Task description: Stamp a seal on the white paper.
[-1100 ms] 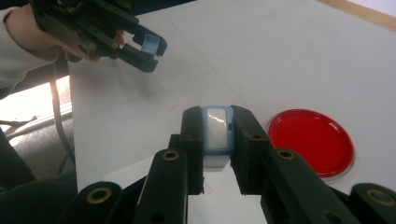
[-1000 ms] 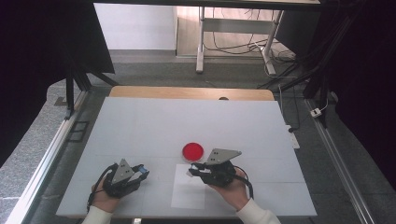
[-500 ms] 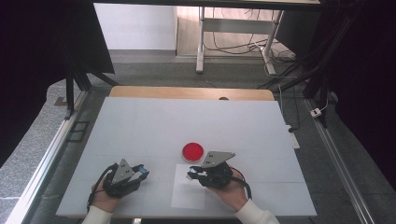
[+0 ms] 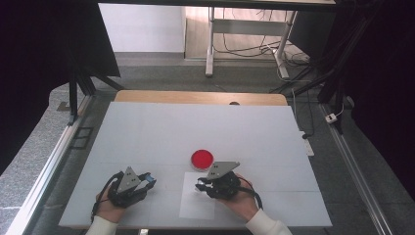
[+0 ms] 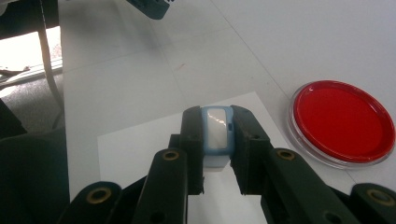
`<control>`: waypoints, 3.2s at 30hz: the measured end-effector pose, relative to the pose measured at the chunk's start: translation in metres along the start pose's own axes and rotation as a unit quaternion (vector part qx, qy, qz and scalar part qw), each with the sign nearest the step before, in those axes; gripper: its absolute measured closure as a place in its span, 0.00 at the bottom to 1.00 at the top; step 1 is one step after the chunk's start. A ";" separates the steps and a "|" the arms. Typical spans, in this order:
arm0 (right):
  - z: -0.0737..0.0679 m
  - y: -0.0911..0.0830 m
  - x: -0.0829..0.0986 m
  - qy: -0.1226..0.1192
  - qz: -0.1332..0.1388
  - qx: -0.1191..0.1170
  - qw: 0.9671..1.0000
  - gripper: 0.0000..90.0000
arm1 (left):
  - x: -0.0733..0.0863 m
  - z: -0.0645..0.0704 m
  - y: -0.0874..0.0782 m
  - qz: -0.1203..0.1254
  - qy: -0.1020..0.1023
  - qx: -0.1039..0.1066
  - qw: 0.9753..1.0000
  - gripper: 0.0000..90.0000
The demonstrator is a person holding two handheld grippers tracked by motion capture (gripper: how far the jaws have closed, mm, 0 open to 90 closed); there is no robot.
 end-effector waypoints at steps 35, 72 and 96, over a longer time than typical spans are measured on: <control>0.004 0.016 0.009 -0.022 -0.037 0.009 0.999 0.83 | 0.001 0.000 0.001 -0.004 0.002 0.002 1.000 0.71; 0.008 0.025 0.014 -0.002 -0.059 0.001 0.998 0.84 | 0.001 0.003 0.001 -0.005 0.006 0.003 1.000 0.71; 0.007 0.025 0.015 -0.003 -0.065 0.006 0.998 0.84 | 0.000 0.003 0.001 -0.003 0.005 0.001 1.000 0.71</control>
Point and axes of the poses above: each handheld gripper's, and its own axes: y roughly forward along the jaws, x roughly out of its underside, z roughly to its right, the point moved 9 cm from there along y, roughly forward along the jaws, and after that the axes turned 6 degrees about -x, right-handed, at the moved point
